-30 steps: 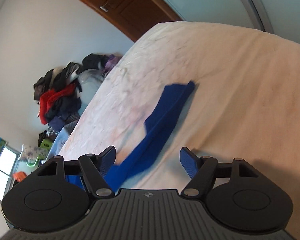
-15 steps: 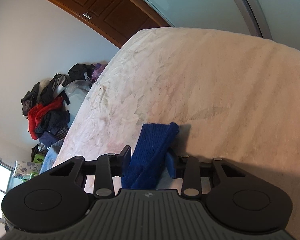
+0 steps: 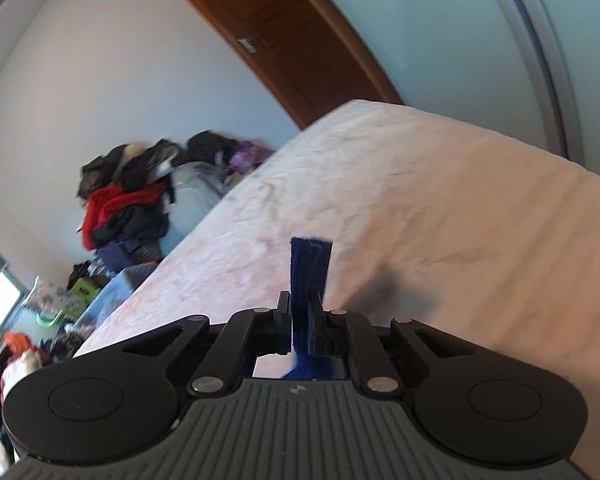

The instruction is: Fold small clothes

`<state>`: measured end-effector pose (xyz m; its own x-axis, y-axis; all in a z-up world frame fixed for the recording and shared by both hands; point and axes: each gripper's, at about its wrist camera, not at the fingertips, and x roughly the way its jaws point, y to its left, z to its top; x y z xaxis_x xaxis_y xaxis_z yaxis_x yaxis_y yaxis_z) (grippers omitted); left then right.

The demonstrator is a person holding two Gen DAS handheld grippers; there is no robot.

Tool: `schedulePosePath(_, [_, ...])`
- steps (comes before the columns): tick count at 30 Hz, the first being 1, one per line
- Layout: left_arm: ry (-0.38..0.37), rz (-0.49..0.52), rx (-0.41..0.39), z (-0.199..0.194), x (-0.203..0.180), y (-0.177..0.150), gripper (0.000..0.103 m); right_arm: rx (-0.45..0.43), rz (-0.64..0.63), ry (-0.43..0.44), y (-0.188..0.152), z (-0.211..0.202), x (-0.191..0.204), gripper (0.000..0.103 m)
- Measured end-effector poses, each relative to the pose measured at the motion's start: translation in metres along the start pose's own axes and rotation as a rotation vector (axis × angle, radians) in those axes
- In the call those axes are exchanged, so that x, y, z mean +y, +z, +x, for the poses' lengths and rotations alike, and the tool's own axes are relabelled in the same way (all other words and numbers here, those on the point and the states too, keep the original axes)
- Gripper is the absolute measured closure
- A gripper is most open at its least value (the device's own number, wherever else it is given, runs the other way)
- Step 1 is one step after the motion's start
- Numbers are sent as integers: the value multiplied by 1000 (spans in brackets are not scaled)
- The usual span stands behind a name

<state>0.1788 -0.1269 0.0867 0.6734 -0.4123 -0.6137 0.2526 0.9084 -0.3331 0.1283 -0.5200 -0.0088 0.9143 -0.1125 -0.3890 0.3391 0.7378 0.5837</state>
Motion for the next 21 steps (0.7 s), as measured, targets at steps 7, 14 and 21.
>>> schedulePosePath(7, [-379,-170,152,51,-31,17,0,-41,-394,134,-77,-47,99,91])
schedulePosePath(14, [-529,-371,335,112,-55,6,0,-26,-536,185,-122,-53,142,91])
schedulePosePath(21, [-482,-434,389,132,-51,-8,0,112,-353,247,-121,-65,123,25])
